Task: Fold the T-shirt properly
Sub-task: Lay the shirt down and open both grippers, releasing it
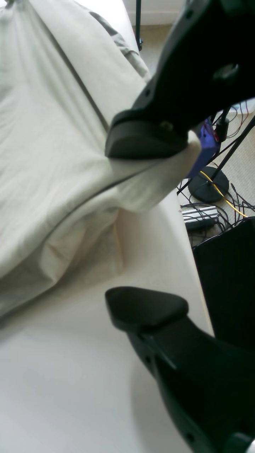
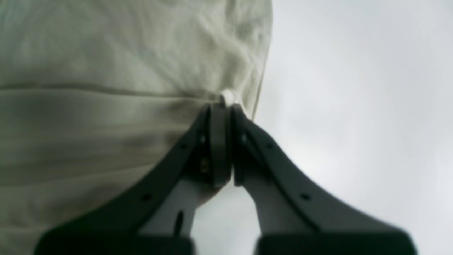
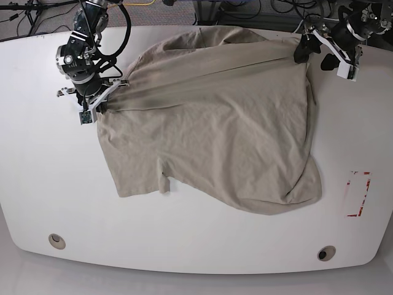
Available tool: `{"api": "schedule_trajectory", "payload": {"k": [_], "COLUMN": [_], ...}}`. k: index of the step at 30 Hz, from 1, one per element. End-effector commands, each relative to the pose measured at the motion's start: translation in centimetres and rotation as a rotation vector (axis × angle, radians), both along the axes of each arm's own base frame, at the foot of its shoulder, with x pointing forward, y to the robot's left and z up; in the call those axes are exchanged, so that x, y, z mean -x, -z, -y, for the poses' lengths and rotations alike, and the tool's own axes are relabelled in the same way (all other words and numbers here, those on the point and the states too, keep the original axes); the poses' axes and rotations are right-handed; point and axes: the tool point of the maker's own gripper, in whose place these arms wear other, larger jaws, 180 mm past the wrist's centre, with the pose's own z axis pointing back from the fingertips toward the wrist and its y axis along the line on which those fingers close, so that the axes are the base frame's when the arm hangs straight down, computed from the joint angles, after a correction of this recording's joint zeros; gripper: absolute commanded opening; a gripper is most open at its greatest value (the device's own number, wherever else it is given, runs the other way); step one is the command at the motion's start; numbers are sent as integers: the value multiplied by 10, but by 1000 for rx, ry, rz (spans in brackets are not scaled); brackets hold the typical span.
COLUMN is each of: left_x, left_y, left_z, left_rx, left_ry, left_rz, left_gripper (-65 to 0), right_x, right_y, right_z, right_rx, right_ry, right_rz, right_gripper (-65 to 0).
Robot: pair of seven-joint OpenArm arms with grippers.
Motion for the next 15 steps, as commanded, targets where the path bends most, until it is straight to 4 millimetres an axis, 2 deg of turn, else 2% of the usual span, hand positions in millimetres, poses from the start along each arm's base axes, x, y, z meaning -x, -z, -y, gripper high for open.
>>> {"api": "schedule_trajectory", "payload": {"k": [1, 4, 5, 6, 7, 8, 10, 12, 15], "left_x": [-7, -9, -10, -10, -11, -12, -15, -18, -22], "left_y": [-10, -12, -13, -13, -14, -15, -19, -23, -30], "left_z": [-4, -8, -10, -10, -11, -12, -16, -22, -28], "left_rx": [-2, -12, -15, -15, -16, -18, -28, -41, -45], "left_ry": [-1, -8, -11, -11, -13, -16, -22, -33, -27], "left_rz": [40, 48, 50, 52, 55, 61, 74, 86, 112], "left_gripper": [-192, -190, -192, -192, -192, -192, -187, -186, -185], "right_x": [-3, -2, -1, 0, 4, 8, 13, 17, 21], "right_y": [-17, -22, -25, -25, -23, -20, -17, -18, -18], "right_z": [-2, -6, -10, -10, -12, -13, -15, -16, -20], "right_rx": [9, 7, 2, 1, -2, -6, -7, -7, -21], "right_ry": [7, 14, 17, 17, 19, 21, 21, 18, 27], "right_rz": [56, 72, 79, 77, 68, 56, 33, 21, 15], "right_gripper": [-542, -385, -274, -243, -162, -111, -41, -14, -8]}}
